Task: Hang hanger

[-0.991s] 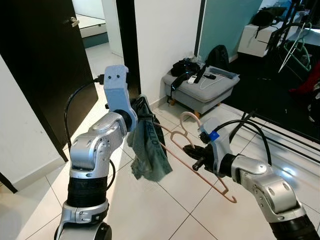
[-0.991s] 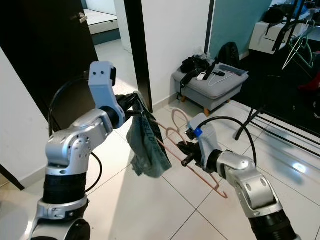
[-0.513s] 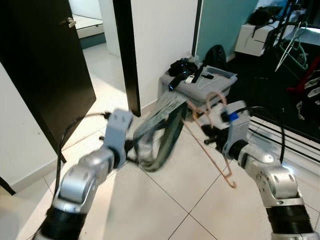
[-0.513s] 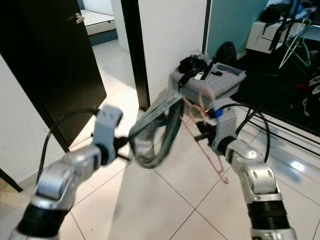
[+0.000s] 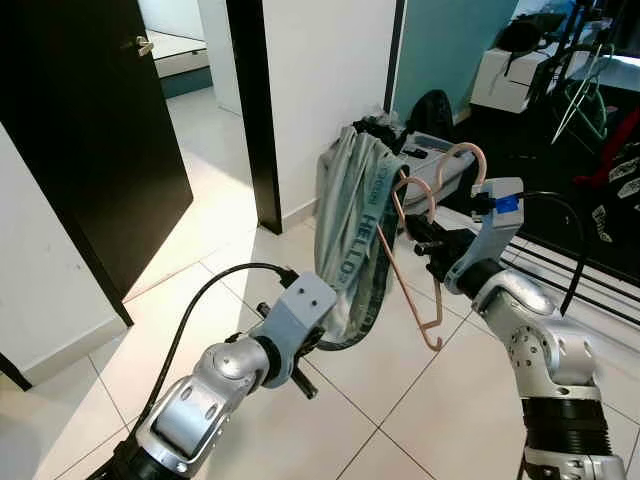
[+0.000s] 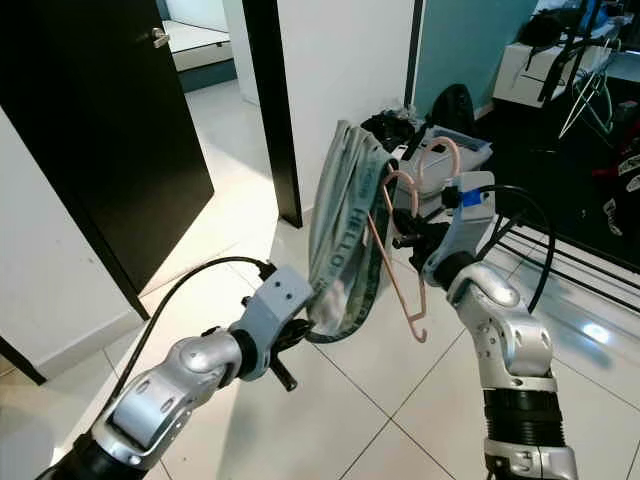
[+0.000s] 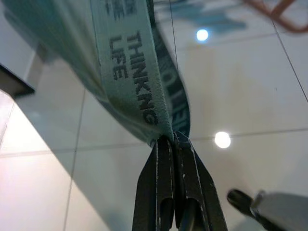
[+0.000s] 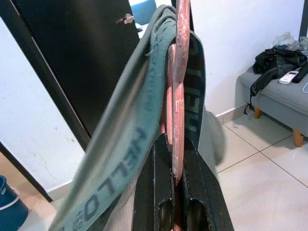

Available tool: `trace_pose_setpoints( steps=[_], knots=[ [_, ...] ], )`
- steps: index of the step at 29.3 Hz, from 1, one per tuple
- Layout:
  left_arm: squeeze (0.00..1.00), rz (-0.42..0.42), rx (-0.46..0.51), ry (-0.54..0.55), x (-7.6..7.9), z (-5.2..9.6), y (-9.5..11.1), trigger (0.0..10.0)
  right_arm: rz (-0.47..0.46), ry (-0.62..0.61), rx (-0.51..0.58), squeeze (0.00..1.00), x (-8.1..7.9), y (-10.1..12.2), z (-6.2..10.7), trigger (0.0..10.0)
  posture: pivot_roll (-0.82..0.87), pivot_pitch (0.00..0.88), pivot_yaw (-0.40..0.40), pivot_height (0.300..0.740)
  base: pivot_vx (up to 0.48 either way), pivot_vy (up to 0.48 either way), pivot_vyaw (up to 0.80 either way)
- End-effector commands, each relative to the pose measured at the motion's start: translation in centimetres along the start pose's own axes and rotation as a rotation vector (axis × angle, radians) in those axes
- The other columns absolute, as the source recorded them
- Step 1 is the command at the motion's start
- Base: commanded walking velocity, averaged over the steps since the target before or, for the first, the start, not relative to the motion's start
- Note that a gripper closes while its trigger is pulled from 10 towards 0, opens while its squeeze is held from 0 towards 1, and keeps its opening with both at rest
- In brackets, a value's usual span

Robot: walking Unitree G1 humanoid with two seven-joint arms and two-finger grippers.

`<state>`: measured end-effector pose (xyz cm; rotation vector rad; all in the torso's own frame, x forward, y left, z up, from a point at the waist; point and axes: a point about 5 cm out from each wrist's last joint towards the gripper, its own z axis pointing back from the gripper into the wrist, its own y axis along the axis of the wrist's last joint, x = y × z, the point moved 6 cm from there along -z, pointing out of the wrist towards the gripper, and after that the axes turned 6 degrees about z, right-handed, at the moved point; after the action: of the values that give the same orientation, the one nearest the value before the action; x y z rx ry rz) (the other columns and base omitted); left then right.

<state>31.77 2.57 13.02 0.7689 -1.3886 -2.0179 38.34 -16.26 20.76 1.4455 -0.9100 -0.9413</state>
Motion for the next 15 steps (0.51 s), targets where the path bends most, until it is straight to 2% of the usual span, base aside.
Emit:
trace_pose_setpoints(
  steps=[1, 2, 6, 7, 8, 9, 10, 11, 12, 14, 15],
  knots=[
    [0.00, -0.022, 0.029, -0.011, 0.2, -0.2, 0.6, 10.0, 0.001, 0.015, 0.025, 0.00, -0.3, 0.6, -0.3, 10.0, -0.08, 0.000, 0.022, 0.731, 0.000, 0.000, 0.00],
    [0.00, -0.015, 0.070, -0.052, 1.2, -0.4, 1.6, 10.0, 0.017, 0.047, 0.009, 0.00, -1.1, 0.2, -0.4, 10.0, -0.08, 0.000, 0.023, 0.731, 0.000, 0.000, 0.00],
    [0.00, -0.021, 0.102, -0.103, 2.2, -0.5, 2.1, 10.0, 0.011, 0.078, 0.004, 0.00, -1.7, 0.0, -0.4, 10.0, -0.08, 0.000, 0.023, 0.731, 0.000, 0.000, 0.00],
    [1.00, 0.006, 0.110, -0.173, 3.4, -0.2, 2.1, 10.0, 0.017, 0.104, 0.001, 0.00, -2.1, 0.0, -0.3, 10.0, -0.08, 0.000, 0.024, 0.731, 0.000, 0.000, 0.00],
    [1.00, 0.022, 0.112, -0.231, 4.4, 0.2, 2.0, 10.0, 0.024, 0.122, 0.002, 0.00, -2.3, 0.1, -0.3, 10.0, -0.09, 0.000, 0.026, 0.731, 0.000, 0.000, 0.00],
    [1.00, 0.022, 0.112, -0.231, 4.4, 0.2, 2.0, 10.0, 0.024, 0.122, 0.002, 0.00, -2.3, 0.1, -0.3, 10.0, -0.09, 0.000, 0.026, 0.731, 0.000, 0.000, 0.00],
    [1.00, 0.033, 0.103, -0.277, 5.2, 0.5, 1.8, 10.0, 0.029, 0.133, 0.005, 0.00, -2.4, 0.2, -0.2, 10.0, -0.09, 0.000, 0.026, 0.731, 0.000, 0.000, 0.00],
    [1.00, 0.006, 0.056, -0.340, 6.1, 1.0, 0.7, 10.0, 0.037, 0.141, 0.014, 0.00, -2.3, 0.6, -0.2, 10.0, -0.09, 0.000, 0.026, 0.731, 0.000, 0.000, 0.00],
    [1.00, 0.006, 0.056, -0.340, 6.1, 1.0, 0.7, 10.0, 0.037, 0.141, 0.014, 0.00, -2.3, 0.6, -0.2, 10.0, -0.09, 0.000, 0.026, 0.731, 0.000, 0.000, 0.00],
    [1.00, -0.071, -0.063, -0.455, 7.4, 2.5, -2.1, 10.0, 0.051, 0.149, 0.034, 0.00, -2.0, 1.4, -0.2, 10.0, -0.09, 0.000, 0.027, 0.731, 0.000, 0.000, 0.00],
    [1.00, -0.071, -0.063, -0.455, 7.4, 2.5, -2.1, 10.0, 0.051, 0.149, 0.034, 0.00, -2.0, 1.4, -0.2, 10.0, -0.09, 0.000, 0.027, 0.731, 0.000, 0.000, 0.00]
  ],
)
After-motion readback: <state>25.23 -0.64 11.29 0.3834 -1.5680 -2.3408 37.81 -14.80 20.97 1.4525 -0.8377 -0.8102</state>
